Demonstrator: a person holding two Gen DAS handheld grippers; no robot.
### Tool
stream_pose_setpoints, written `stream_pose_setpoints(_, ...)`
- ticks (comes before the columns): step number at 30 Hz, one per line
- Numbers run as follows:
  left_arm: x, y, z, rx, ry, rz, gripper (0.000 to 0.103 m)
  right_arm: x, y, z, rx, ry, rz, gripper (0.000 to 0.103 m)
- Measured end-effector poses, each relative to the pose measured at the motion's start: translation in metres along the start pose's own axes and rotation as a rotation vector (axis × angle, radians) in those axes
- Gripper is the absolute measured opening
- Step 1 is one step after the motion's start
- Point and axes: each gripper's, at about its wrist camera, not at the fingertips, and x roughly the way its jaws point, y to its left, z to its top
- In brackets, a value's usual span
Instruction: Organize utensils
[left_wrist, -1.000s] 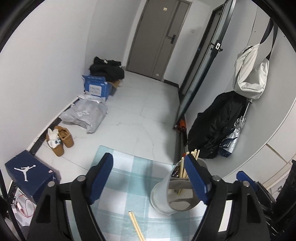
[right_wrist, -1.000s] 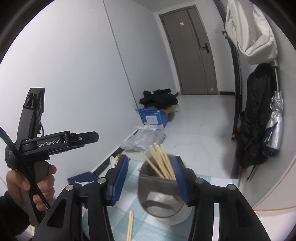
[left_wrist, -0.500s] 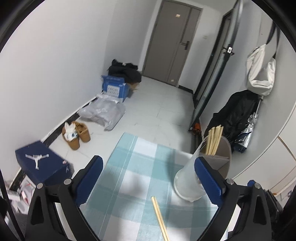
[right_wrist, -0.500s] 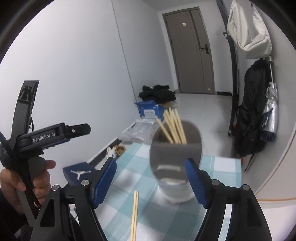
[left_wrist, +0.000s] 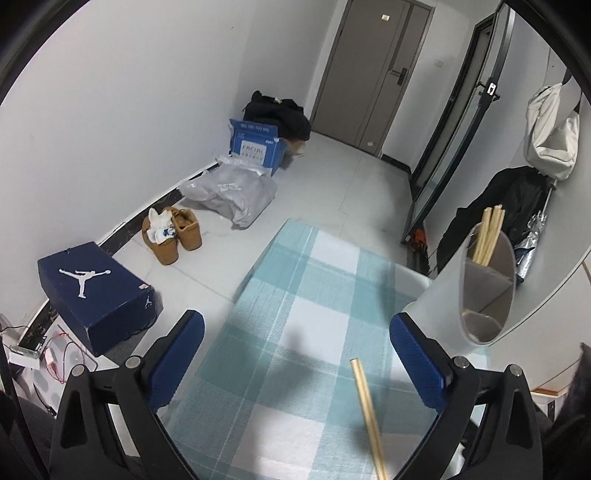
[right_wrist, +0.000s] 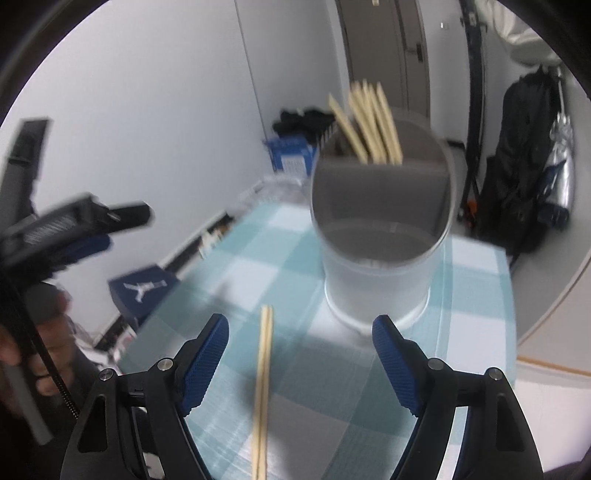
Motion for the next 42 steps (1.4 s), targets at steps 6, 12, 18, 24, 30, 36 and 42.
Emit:
stream_pose_setpoints(6,0.005,0.009,0.001,-0.017,0.027,-0.005,0.099,0.048,0.006,-0.009,-0.001,0.113,-0.032,0.070)
stream_pose_setpoints(12,0.007,0.018,0.001,-0.031,0.039,0.002,0.099,0.076,0.021,-0.018,-0.077,0.178,-0.053,0.057)
stream_pose_setpoints(18,0.014,0.030,0.001,-0.073,0.077,0.006,0.099,0.086,0.027,-0.024,-0.116,0.230,-0.083,0.039)
stream_pose_setpoints(24,0.016,0.033,0.003,-0.114,0.093,-0.003,0.099,0.090,0.036,-0.020,-0.161,0.248,-0.086,0.031)
stream_pose_setpoints(30,0.016,0.039,0.004,-0.132,0.088,0.000,0.099,0.100,0.045,-0.015,-0.192,0.277,-0.096,0.029)
stream_pose_setpoints(36,0.020,0.045,0.005,-0.143,0.101,-0.005,0.099,0.116,0.056,-0.004,-0.238,0.254,-0.097,0.022)
stream_pose_setpoints(42,0.029,0.051,0.002,-0.117,0.108,0.060,0.099,0.114,0.041,0.001,-0.131,0.276,0.021,0.004)
